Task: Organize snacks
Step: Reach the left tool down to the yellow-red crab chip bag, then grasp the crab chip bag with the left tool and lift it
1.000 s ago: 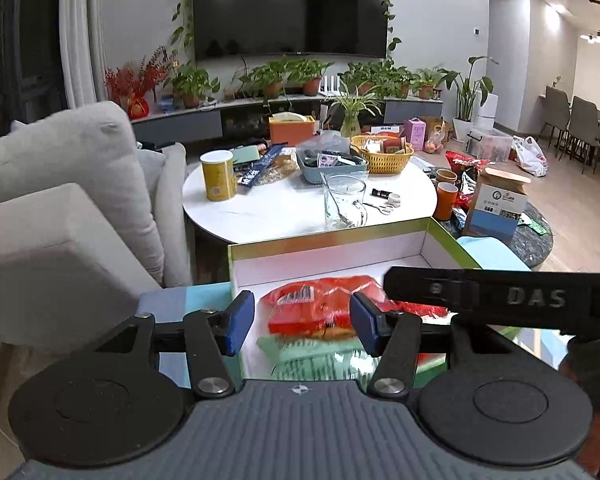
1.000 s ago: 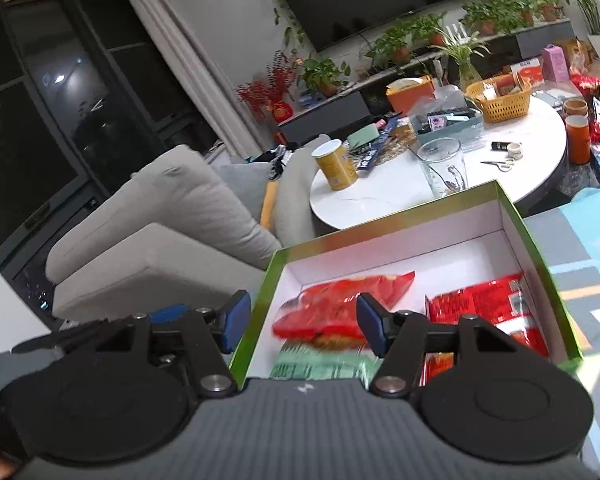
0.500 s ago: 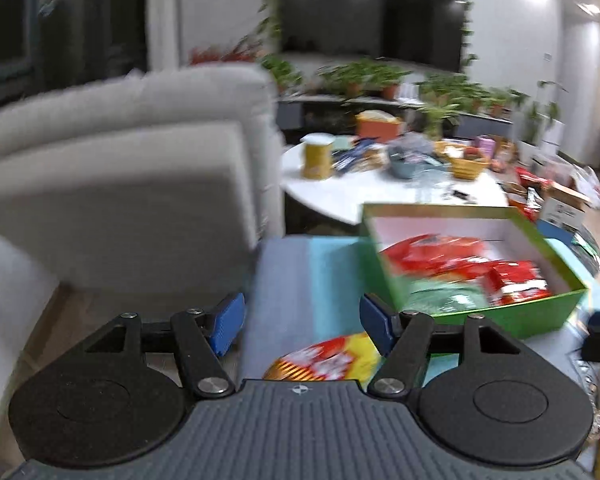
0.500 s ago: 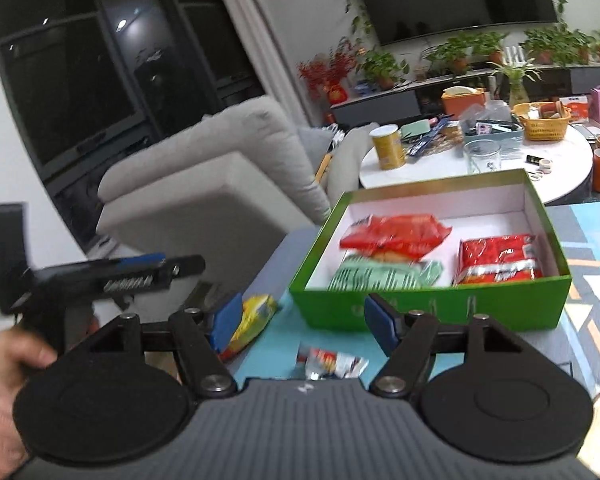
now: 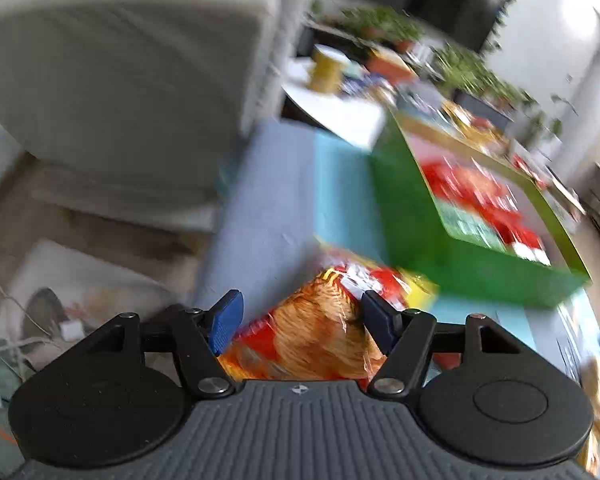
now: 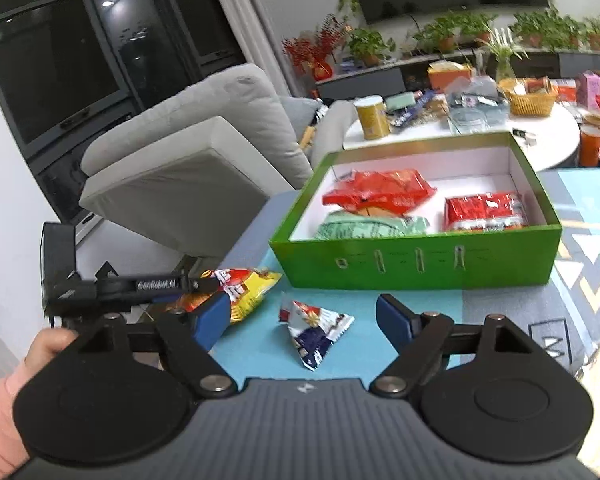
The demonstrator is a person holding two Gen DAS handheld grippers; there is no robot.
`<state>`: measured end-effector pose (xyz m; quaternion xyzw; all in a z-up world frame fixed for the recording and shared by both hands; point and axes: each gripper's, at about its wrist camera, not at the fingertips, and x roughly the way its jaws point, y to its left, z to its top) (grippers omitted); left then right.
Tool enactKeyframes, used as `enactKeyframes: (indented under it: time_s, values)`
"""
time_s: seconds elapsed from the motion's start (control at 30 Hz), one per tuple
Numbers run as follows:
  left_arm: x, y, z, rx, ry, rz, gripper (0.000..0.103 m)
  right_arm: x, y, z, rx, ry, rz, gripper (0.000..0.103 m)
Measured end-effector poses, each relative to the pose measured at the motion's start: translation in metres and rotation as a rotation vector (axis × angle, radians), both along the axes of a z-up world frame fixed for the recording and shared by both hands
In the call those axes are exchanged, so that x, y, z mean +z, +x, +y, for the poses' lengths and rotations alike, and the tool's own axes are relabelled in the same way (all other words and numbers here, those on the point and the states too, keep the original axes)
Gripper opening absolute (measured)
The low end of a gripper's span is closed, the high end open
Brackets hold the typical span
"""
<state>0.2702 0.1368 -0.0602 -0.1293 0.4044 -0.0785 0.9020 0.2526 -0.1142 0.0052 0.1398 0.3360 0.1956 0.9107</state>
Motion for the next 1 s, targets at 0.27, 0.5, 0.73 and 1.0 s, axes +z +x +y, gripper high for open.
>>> enactKeyframes:
  time_s: [0.27, 0.5, 0.73, 1.0]
  values:
    - [-0.010, -0.056, -0.074, -0.269, 0.063, -0.047, 0.065, -0.011, -0.004, -0.009, -0.027, -0.005, 0.047, 0.055]
    - [0.000, -0.084, -0.108, -0.390, 0.054, -0.039, 0.065, -0.020, -0.009, -0.012, -0.024, -0.013, 0.073, 0.055]
    - [0.008, -0.077, -0.097, -0.378, 0.152, -0.064, 0.065, -0.030, -0.005, -0.007, 0.013, -0.003, 0.107, 0.055]
    - [0.010, -0.057, -0.072, -0.356, 0.221, -0.053, 0.066, -0.028, 0.008, 0.008, 0.068, 0.018, 0.099, 0.055]
